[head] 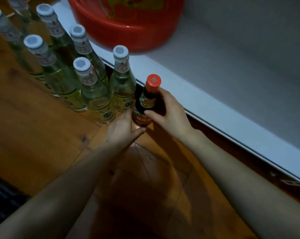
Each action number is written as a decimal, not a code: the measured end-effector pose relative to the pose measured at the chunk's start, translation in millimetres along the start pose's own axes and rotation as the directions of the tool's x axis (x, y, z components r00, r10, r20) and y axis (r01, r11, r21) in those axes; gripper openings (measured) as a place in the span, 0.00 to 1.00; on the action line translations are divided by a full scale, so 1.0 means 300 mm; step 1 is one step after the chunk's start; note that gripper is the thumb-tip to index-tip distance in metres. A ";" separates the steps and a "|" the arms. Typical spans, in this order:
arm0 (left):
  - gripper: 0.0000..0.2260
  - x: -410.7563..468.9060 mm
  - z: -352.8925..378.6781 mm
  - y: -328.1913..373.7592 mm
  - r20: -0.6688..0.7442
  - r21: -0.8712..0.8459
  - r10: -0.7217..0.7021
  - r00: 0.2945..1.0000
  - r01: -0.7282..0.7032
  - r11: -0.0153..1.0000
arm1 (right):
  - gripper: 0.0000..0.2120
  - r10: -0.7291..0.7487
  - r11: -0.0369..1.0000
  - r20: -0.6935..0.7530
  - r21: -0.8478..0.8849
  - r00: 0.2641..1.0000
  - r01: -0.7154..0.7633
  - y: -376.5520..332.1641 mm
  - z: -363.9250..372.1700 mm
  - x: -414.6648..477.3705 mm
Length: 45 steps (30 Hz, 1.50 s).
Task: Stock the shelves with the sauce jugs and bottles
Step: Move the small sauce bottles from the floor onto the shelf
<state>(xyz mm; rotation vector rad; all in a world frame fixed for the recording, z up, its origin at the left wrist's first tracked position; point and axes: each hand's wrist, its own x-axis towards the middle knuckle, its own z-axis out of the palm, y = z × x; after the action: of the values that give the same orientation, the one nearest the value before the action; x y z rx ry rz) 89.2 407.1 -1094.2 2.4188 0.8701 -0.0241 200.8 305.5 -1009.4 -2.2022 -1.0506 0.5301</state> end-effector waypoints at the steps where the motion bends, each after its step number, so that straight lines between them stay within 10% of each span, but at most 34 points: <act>1: 0.35 0.015 0.013 -0.004 -0.015 -0.011 0.013 1.000 -0.014 1.000 | 0.29 -0.016 0.999 -0.021 0.035 1.000 0.017 -0.002 0.012 0.015; 16: 0.35 -0.140 -0.086 0.072 0.059 -0.560 0.091 0.994 -0.042 0.827 | 0.15 0.244 0.866 -0.186 0.483 0.952 -0.128 -0.161 -0.055 -0.165; 35: 0.27 -0.830 -1.225 0.747 0.355 -0.660 0.027 0.935 0.230 0.715 | 0.22 0.253 0.758 0.233 0.555 0.939 -0.342 -1.026 -0.926 -0.562; 45: 0.28 -0.985 -1.696 1.049 0.316 -0.616 0.174 0.933 0.062 0.785 | 0.18 0.391 0.679 0.051 0.658 0.919 -0.325 -1.417 -1.338 -0.705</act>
<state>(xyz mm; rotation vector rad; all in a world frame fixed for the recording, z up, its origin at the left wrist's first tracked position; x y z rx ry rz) -42.4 298.7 -449.1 1.7359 0.5203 -0.1320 80.9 193.4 -409.5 -1.7492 -0.2738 0.8158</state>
